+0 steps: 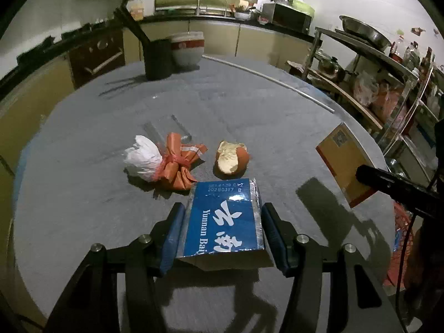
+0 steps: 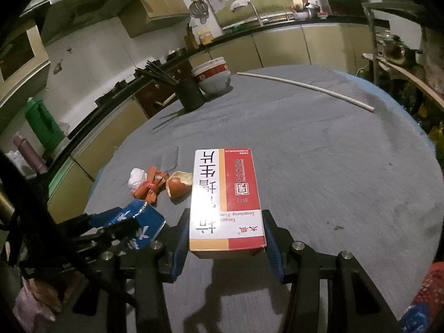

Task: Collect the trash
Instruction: 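Carry the medicine box and blue box over the red basket with both tools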

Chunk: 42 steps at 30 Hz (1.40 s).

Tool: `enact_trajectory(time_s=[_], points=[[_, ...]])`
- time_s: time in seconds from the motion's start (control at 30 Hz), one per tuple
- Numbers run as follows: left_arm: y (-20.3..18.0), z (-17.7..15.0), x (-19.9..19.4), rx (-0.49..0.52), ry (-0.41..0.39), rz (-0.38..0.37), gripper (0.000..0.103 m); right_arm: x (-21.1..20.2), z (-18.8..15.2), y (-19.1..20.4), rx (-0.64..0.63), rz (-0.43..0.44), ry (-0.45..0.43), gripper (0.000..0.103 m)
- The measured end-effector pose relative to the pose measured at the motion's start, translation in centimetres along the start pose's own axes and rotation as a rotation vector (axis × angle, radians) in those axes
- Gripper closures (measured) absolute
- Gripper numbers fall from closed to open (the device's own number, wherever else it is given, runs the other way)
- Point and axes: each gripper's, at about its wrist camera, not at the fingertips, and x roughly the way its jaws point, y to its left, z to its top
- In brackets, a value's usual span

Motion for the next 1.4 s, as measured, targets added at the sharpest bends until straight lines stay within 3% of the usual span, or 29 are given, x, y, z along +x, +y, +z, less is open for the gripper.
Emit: enact_trajectory(time_s=[0.53,1.4], points=[[-4.7,-1.8,-6.2,0.059,-0.105,0.017,0.045,-6.6,-4.0,-0.1,-0.044,-0.025,-0.063,0.052],[-11.6,-2.6,-5.8,0.158,-0.077,0.026,0.045,-11.2,-6.8,-3.1,0.004,-0.042,-0.093,0.052]])
